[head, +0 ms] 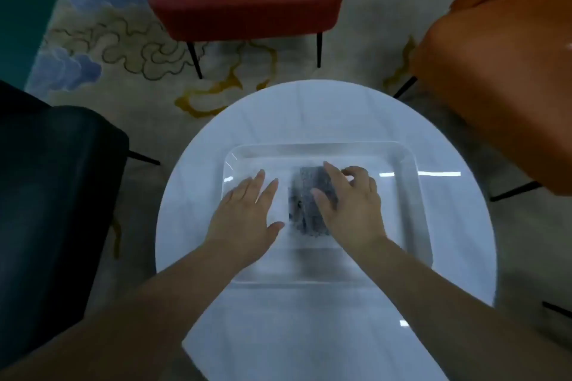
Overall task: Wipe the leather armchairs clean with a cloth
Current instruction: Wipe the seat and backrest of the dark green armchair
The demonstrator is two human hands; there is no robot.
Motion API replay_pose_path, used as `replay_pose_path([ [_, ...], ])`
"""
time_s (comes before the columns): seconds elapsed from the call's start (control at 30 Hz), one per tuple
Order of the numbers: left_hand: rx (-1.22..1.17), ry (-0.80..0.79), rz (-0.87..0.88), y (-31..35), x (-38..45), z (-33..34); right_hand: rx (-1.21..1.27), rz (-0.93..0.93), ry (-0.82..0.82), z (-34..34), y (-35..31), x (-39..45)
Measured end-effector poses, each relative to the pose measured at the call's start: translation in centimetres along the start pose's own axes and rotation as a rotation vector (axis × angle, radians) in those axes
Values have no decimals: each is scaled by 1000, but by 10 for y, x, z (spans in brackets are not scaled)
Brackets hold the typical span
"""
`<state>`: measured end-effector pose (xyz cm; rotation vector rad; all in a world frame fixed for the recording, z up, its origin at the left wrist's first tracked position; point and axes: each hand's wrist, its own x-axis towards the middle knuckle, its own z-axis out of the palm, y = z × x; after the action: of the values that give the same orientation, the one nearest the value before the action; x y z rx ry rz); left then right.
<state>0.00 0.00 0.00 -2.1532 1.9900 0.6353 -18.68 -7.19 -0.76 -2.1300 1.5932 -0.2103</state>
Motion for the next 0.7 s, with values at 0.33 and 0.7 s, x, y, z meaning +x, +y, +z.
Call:
replay_pose_path([
  [0.33, 35, 27, 44, -12, 8, 20, -23, 80, 123, 38, -7, -5],
  [0.7, 1, -2, 43, -10, 11, 13, 61, 87, -24, 18, -6, 9],
])
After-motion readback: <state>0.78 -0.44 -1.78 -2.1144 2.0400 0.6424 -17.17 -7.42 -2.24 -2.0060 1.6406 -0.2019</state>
